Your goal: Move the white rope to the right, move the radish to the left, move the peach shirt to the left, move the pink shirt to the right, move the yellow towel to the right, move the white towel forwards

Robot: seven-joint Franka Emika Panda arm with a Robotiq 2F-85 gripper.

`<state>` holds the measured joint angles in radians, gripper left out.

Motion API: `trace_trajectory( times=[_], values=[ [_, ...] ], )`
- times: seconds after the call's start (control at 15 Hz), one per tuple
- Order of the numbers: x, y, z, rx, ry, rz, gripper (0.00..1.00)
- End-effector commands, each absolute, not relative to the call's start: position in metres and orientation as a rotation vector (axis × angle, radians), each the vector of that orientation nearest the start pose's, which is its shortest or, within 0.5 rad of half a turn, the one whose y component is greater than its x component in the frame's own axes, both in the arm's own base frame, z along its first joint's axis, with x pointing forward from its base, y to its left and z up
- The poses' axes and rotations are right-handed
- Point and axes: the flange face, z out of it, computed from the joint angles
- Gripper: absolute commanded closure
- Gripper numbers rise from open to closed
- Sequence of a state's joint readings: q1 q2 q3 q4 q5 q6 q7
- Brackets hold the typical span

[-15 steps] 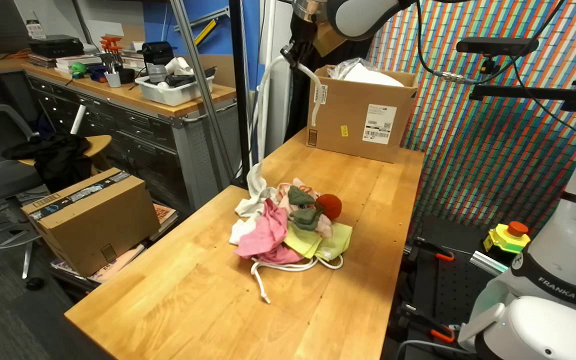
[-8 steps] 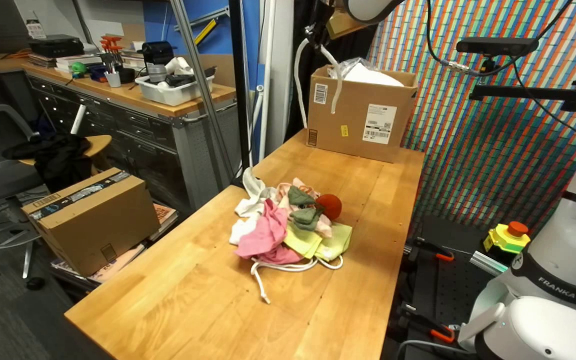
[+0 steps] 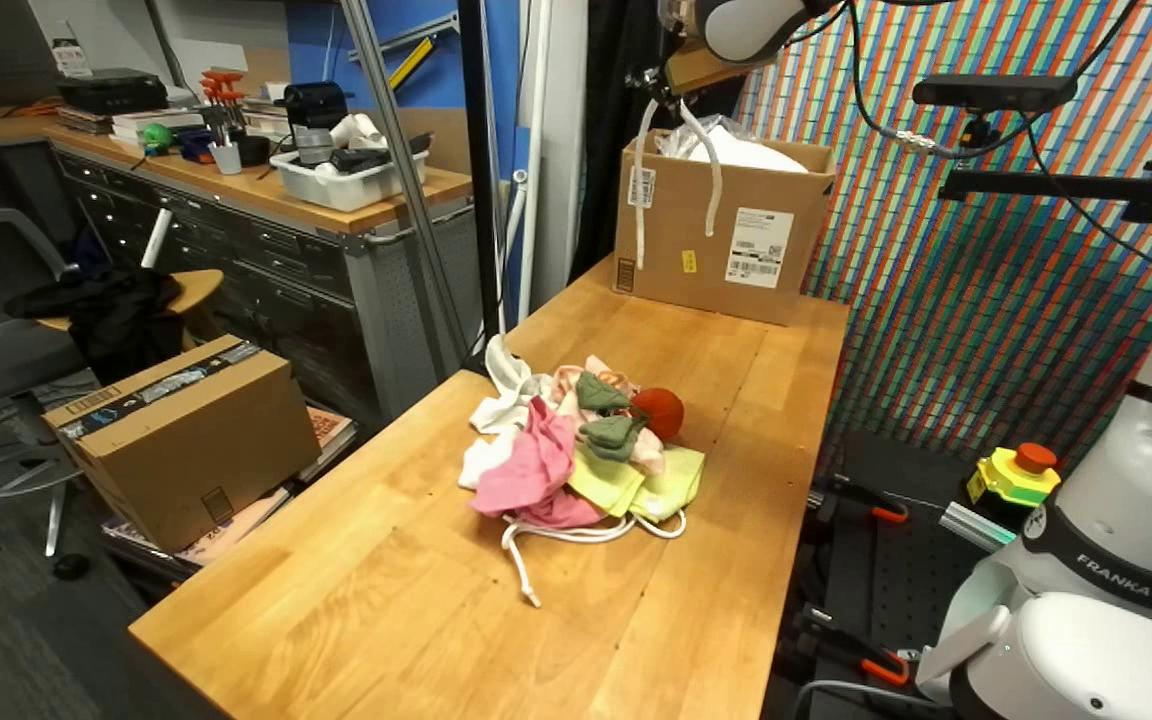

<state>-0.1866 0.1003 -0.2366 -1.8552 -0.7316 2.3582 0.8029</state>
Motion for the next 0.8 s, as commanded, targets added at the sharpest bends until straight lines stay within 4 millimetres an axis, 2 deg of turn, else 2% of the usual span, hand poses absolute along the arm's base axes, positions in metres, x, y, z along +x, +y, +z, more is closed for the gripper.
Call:
trace_trajectory(
  times=[0.0,0.13,0.2,0.27,0.4,0.73],
  values=[
    [0.573,-0.292,0.501,2.222,-1.095,0.591,0.92],
    [0.571,-0.305,0.490,2.188,-1.142,0.554,0.92],
    [0.571,-0.311,0.487,2.179,-1.159,0.539,0.85],
    [0.571,-0.315,0.484,2.169,-1.178,0.528,0.63],
    [0.571,-0.318,0.481,2.161,-1.192,0.514,0.60],
    [0.577,-0.312,0.482,2.163,-1.179,0.508,0.24]
  ],
)
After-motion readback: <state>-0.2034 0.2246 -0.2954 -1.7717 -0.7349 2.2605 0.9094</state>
